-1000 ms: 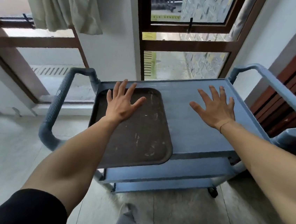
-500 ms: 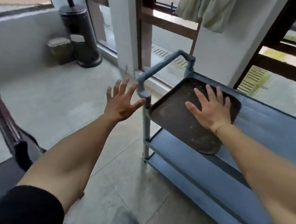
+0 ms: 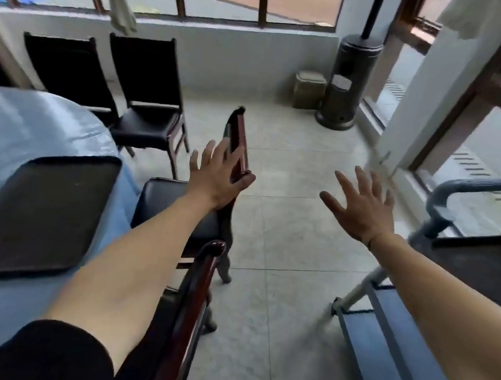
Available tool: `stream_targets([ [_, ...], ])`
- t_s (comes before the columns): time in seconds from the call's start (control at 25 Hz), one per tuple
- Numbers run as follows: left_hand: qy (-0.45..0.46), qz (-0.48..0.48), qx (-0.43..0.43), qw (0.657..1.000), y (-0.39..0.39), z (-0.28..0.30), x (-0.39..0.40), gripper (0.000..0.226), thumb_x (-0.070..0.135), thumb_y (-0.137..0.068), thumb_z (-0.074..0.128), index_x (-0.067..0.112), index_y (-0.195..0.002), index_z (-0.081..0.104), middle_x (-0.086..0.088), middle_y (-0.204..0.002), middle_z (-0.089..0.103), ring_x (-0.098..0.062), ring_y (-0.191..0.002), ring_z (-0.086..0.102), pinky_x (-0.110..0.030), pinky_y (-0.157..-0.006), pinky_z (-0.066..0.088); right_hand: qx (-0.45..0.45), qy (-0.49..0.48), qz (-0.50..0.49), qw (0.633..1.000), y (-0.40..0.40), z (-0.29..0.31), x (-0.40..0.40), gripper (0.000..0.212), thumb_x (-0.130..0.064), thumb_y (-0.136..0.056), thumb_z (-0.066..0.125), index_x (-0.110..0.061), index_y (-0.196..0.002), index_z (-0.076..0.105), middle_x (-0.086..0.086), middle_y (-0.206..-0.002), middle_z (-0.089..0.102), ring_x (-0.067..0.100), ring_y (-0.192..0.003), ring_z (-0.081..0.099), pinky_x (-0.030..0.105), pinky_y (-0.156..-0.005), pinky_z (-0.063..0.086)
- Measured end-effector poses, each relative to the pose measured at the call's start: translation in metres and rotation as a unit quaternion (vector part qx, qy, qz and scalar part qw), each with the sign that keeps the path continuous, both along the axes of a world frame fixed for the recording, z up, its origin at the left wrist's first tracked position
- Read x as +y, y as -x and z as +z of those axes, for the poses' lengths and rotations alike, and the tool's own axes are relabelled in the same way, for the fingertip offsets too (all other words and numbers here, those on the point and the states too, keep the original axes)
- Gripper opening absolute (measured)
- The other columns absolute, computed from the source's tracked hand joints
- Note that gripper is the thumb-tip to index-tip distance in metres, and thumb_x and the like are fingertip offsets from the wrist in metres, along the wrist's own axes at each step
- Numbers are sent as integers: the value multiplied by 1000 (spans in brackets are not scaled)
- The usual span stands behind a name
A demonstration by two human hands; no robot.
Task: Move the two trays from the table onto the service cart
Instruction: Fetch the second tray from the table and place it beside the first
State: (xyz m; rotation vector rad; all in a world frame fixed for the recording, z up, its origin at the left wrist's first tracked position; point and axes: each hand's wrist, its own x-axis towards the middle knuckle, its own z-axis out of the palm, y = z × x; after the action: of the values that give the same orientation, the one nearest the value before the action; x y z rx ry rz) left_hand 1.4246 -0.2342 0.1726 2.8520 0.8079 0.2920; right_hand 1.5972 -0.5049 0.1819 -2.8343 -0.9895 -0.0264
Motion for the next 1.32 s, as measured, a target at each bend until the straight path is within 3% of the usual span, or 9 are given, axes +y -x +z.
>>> stream_targets([
  [0.24,9,164,24,986,212,-15,79,90,83,-79,17,37,-155,17,1,-167,3,-23,-151,-5,-55,-117,-5,1,-3,175,985,138,-11,148,83,-83,-82,11,-42,-153,19,1,-167,6,28,-152,-4,60,-117,7],
  [0.56,22,327,9,945,407,-34,94,76,74,-90,34,37,-155,21,-2,-167,6,-25,-151,0,-56,-119,-1,15,19,299,954,283,-30,241,76,-80,-87,18,-42,-153,19,1,-166,7,28,-151,-1,60,-117,11],
  [1.0,41,451,13,892,493,-34,54,76,73,-90,32,39,-156,19,0,-167,5,-25,-151,1,-55,-118,0,32,9,387,921,336,-44,277,96,-88,-72,-3,-41,-152,20,4,-165,13,29,-151,2,62,-115,15],
  [1.32,49,467,9,883,498,-39,77,73,71,-91,33,38,-155,21,-1,-167,6,-25,-151,4,-54,-118,-1,52,-2,375,926,347,-45,302,83,-84,-82,11,-41,-152,19,4,-165,12,28,-151,2,62,-116,14],
])
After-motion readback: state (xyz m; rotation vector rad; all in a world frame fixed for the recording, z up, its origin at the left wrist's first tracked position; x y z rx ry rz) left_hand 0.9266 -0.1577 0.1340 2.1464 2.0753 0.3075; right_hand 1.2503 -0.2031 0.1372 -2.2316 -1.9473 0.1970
